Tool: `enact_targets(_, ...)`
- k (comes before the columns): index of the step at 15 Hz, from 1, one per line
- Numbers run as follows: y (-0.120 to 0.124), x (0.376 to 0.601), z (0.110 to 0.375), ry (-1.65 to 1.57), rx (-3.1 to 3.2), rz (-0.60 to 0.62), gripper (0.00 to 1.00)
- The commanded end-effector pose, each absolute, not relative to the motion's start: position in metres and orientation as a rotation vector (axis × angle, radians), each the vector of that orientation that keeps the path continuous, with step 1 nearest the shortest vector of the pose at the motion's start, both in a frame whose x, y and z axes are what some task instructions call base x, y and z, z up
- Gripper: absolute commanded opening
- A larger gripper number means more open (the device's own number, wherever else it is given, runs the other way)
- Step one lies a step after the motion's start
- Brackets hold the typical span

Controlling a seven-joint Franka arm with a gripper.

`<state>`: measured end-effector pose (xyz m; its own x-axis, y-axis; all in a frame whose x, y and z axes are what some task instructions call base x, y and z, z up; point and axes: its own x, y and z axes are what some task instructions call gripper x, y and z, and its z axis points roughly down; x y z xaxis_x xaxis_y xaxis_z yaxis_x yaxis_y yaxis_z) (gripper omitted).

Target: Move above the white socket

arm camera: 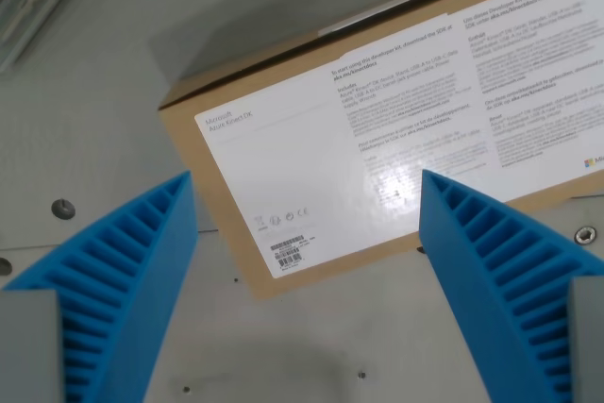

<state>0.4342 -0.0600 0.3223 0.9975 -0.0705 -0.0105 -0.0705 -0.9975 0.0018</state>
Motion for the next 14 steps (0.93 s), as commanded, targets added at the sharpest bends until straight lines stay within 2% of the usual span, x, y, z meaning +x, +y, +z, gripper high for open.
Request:
enact_targets(1,-0.059,0.443,0.318,-0.072,3.141,-0.002,1.0)
enact_targets(14,-0.056,0.474,0.283,-0.019,3.155,-0.063,1.0)
